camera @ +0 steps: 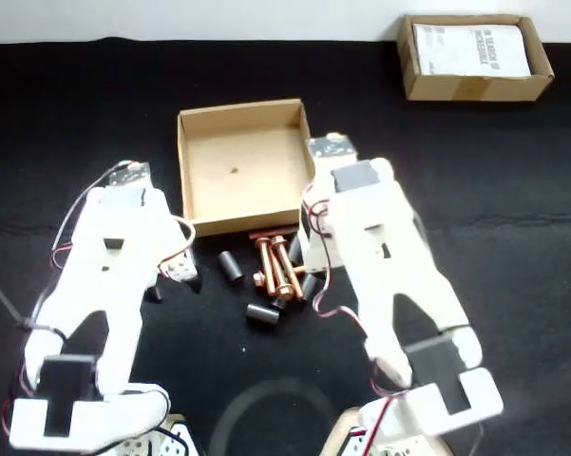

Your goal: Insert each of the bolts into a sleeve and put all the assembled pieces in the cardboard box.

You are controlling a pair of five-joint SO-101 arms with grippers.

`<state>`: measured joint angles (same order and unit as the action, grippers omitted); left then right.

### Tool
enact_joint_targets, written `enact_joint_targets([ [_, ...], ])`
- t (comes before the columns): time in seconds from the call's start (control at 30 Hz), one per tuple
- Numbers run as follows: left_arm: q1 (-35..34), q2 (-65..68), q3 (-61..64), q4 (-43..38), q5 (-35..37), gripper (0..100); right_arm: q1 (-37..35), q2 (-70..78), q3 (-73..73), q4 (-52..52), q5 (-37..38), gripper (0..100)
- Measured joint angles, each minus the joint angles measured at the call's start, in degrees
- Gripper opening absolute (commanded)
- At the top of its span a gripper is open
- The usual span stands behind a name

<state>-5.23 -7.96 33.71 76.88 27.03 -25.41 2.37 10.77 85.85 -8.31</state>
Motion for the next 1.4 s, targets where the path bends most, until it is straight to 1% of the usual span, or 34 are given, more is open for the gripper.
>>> enact_joint_targets([
  [0.07,-0.5,2.3,0.0,-2.4,0.1,20,0.0,3.5,0.0,-3.1,-0.5,12.3],
  [0.2,-0.6,6.1,0.0,-7.3,0.1,20,-1.7,8.7,0.0,-7.0,-4.9,12.3],
  [0.33,-1.1,6.2,0.0,-9.2,0.2,20,-4.5,11.1,0.0,-8.5,-6.6,12.3],
  [0.5,-1.1,6.3,0.0,-9.5,0.2,20,-7.0,11.3,0.0,-8.8,-7.6,12.3],
  [0.73,-1.1,6.8,0.0,-9.8,0.2,20,-7.2,12.1,0.0,-10.5,-9.7,12.3],
  [1.07,-1.1,6.8,0.0,-9.8,0.2,20,-7.2,19.3,-1.3,-11.3,-10.9,11.8],
  [1.13,-1.1,6.8,0.0,-9.8,0.2,20,-7.2,19.6,-1.6,-11.3,-10.9,9.1],
  [1.2,-1.1,6.8,0.0,-9.8,0.2,20,-7.2,19.6,-1.7,-11.3,-10.9,1.6],
  [1.23,-1.1,6.8,0.0,-9.8,0.2,20,-7.1,19.6,-1.7,-11.3,-10.9,0.2],
  [1.27,-1.1,6.8,0.0,-9.8,0.2,20,-7.0,19.6,-1.7,-11.3,-10.9,1.4],
  [1.4,-1.1,6.9,0.0,-9.8,0.2,20,-6.1,19.9,-3.3,-9.4,-10.9,0.8],
])
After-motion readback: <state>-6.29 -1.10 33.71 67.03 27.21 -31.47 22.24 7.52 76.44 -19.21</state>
